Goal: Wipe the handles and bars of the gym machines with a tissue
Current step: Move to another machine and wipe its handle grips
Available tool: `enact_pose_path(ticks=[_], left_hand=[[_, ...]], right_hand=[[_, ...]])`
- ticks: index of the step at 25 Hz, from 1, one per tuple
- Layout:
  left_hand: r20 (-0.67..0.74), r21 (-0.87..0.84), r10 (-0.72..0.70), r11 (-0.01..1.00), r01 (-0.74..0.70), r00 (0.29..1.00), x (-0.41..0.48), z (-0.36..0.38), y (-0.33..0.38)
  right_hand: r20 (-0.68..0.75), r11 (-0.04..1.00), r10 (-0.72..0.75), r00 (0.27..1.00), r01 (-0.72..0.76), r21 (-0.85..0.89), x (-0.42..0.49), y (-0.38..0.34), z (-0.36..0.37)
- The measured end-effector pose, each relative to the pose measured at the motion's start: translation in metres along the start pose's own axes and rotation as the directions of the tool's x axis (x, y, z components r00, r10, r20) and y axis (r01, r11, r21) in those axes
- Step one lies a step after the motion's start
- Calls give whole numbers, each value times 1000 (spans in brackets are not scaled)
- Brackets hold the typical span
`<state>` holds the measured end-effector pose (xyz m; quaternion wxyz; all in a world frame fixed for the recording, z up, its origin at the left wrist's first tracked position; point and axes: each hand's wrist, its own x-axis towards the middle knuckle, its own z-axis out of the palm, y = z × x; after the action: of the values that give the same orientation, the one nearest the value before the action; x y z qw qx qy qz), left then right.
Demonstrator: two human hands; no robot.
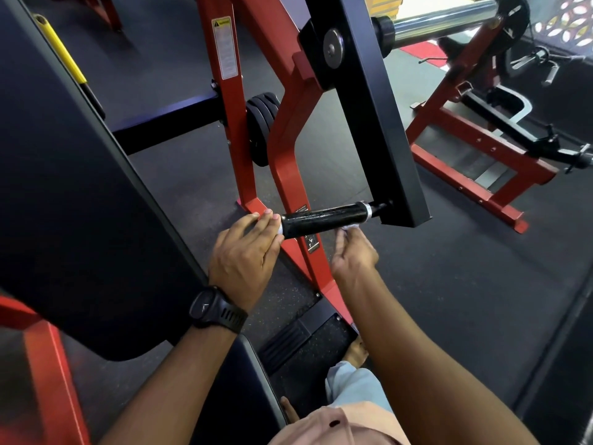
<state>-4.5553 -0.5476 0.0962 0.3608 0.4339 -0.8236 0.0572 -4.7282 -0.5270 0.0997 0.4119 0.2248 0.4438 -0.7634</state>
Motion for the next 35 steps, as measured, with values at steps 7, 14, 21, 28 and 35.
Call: enact_pose_path(ticks=[7,14,21,28,35], left_hand=[[-9,6,12,1000,-12,1000,0,0,0],[-21,2,36,999,-36,999,1,-1,0],[-26,12,25,1000,-25,999,2,-2,1],[-37,29,27,999,-26,999,1,-1,2],[-48,20,31,999,-30,998,1,1,2]], right_hand=[[31,999,38,999,-38,-17,12,-10,-6],[102,981,22,995,-1,-195,2,-5,-7],[283,962,108,953,-29,-273,-23,20,-9],[285,960,187,940,-115,-254,-36,33,-7],[455,939,134,880,33,-341,-71,27,-19]])
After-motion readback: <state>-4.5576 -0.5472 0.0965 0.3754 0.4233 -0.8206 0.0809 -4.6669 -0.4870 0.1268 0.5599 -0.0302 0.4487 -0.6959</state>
